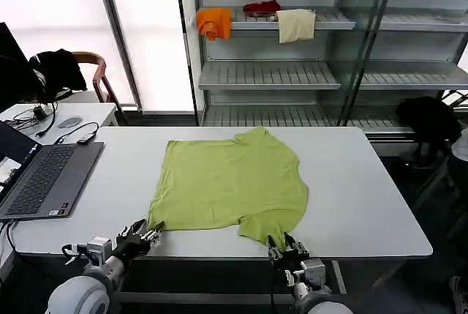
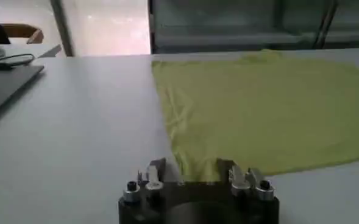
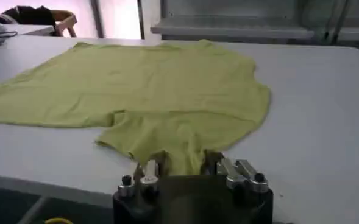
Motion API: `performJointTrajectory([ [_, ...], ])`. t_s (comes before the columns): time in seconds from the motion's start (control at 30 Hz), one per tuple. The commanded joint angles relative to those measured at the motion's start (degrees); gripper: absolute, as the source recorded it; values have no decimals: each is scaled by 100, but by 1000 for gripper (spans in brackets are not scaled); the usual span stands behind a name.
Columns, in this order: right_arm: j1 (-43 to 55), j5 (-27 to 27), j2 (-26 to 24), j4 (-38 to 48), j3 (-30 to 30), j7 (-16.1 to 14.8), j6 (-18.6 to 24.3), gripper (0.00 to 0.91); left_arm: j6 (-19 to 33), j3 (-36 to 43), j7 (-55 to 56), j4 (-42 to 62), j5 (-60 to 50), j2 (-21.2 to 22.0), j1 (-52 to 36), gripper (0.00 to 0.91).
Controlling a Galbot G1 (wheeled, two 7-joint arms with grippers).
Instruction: Fold and organize the clothes.
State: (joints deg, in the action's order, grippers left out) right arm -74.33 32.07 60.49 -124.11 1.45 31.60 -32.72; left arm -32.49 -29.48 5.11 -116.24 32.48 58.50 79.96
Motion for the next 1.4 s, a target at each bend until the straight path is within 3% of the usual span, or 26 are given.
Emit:
performJointTrajectory([
  [0.03,76,-45,11,38,-53,6,-35,0,99,2,-89,3,-26,-25,-19,0],
  [0.53,93,-332,-98,-434,149,-131,13,0,414,13,24,-352,469,-22,-129,0],
  [0.67,246,-352,-183,-422,473,-374,10,0,410,54,211,-298,644,-17,-433,0],
  [0.97,927,-295,-458,99,1079,-1298,-36,0,283,496,828,81,954,53,-1559,0],
  [1.1,1604,-384,-537,689,1025,-1740,-15,0,331,752,1049,558,937,145,-2073,0],
  [1.27,2371,-461,-493,1253,758,-2006,147,0,501,896,1065,922,869,189,-2401,0],
  [1.4,2924,-464,-360,1745,377,-2046,157,0,683,1037,1088,1419,776,293,-2709,0],
])
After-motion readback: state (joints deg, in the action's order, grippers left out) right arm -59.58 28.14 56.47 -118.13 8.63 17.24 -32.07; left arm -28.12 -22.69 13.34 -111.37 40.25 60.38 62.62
